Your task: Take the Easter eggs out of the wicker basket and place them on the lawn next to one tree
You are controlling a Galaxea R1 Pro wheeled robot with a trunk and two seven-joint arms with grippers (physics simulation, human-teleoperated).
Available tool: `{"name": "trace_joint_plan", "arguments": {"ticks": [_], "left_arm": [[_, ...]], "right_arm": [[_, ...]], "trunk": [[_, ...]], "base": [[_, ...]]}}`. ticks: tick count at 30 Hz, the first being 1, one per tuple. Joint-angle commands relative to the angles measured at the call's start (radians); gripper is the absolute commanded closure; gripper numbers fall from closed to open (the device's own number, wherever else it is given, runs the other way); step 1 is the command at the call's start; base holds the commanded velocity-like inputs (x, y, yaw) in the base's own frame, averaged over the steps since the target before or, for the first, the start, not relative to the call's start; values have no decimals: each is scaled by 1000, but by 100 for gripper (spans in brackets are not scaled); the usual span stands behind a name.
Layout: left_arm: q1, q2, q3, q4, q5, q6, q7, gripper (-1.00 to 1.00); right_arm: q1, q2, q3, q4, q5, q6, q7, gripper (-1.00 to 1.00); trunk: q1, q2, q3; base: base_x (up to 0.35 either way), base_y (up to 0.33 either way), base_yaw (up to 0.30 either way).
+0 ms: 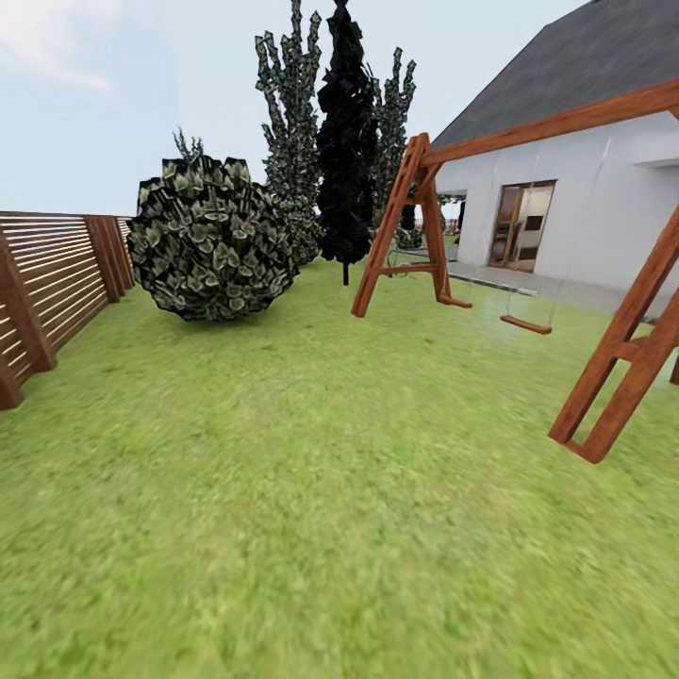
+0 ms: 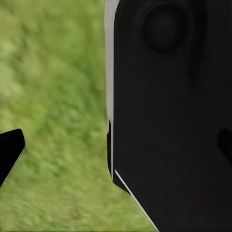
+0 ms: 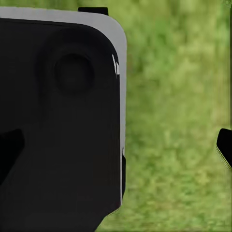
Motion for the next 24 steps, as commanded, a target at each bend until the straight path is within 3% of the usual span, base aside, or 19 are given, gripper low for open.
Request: {"name": "trace_joint_plan", "arguments": {"ticks": [1,24], "left_arm": [[0,0,0,-1,0,0,0,-100],[0,0,0,-1,0,0,0,-100]], "right_arm": [[-1,0,0,2,0,0,-1,-100],[-1,0,1,2,0,6,-1,-100]], "trunk": [[1,0,-1],[1,0,-1]], "base": [[333,0,-5],[333,0,0]]}}
